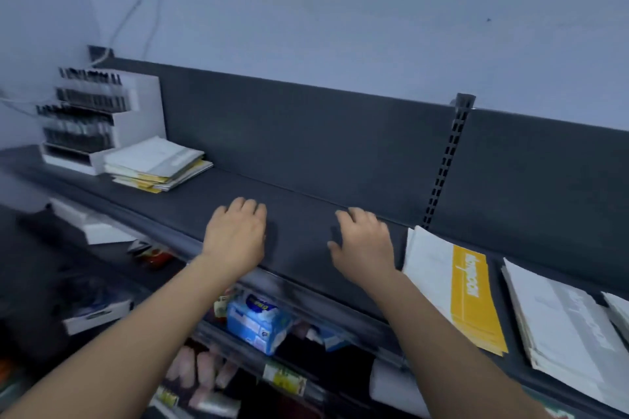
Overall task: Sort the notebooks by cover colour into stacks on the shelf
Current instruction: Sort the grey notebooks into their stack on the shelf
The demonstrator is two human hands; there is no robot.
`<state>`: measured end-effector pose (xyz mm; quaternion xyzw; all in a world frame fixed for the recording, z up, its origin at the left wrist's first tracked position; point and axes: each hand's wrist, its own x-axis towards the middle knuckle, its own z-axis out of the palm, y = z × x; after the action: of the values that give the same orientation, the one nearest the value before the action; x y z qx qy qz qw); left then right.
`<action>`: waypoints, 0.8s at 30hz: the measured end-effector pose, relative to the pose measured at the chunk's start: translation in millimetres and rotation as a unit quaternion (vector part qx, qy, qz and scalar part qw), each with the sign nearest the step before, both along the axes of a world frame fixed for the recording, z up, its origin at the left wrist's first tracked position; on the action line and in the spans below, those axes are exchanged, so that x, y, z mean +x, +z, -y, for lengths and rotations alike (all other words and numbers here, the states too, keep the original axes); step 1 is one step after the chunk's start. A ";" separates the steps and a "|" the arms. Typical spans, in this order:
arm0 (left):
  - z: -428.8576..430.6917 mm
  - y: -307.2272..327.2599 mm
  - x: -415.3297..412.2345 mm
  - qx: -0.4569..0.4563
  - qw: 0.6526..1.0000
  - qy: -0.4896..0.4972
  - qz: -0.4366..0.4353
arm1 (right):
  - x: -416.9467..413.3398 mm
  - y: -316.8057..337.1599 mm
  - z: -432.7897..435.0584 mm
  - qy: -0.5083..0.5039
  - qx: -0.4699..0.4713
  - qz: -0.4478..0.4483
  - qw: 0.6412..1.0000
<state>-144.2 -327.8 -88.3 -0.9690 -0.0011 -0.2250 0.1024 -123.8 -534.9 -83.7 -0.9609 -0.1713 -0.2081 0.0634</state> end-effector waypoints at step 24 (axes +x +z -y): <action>-274.3 9.6 11.5 0.007 0.994 0.107 -0.004 | 50.4 6.5 -298.3 0.090 -0.050 -0.074 0.992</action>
<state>-132.7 -53.5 -78.7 -0.9634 -0.1024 -0.2091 0.1329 -73.4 -236.6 -77.2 -0.9564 -0.2616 -0.1215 0.0463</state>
